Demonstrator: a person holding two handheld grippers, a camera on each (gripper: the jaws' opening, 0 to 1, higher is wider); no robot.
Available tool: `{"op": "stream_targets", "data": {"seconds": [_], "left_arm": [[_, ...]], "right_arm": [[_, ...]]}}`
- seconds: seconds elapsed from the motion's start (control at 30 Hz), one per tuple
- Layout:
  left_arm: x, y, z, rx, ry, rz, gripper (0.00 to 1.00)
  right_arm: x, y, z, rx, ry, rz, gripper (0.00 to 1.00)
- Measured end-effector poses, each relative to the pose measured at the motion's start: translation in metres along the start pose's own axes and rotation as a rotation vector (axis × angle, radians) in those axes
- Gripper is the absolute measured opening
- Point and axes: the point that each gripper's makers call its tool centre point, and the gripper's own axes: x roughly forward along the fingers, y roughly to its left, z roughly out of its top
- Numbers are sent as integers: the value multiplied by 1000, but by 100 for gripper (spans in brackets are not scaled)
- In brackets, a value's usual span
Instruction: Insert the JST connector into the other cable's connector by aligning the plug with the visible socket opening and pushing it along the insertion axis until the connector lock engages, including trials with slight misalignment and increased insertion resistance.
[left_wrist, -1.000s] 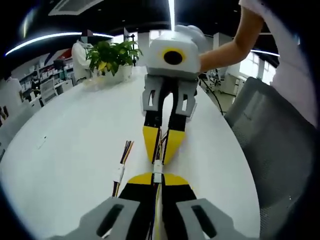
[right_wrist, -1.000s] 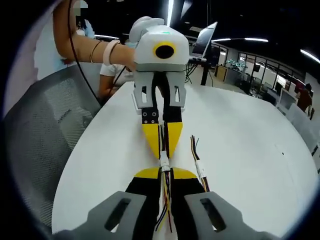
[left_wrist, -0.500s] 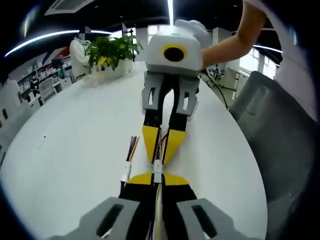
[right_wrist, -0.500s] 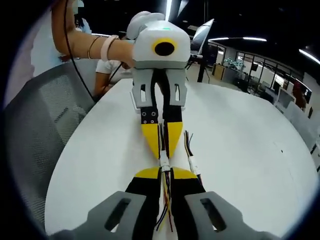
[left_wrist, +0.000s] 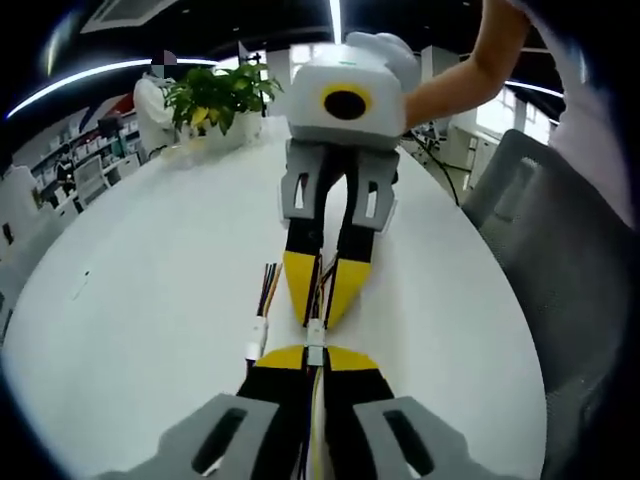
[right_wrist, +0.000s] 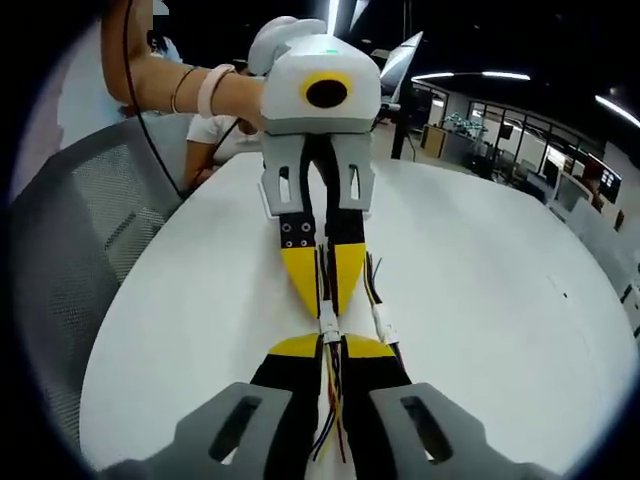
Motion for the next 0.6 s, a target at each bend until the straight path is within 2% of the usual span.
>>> {"op": "stream_targets", "data": {"seconds": [0.6], "left_arm": [[4, -3, -5, 10, 25, -12, 0]], "right_arm": [[3, 3, -6, 11, 6, 0, 3]]}}
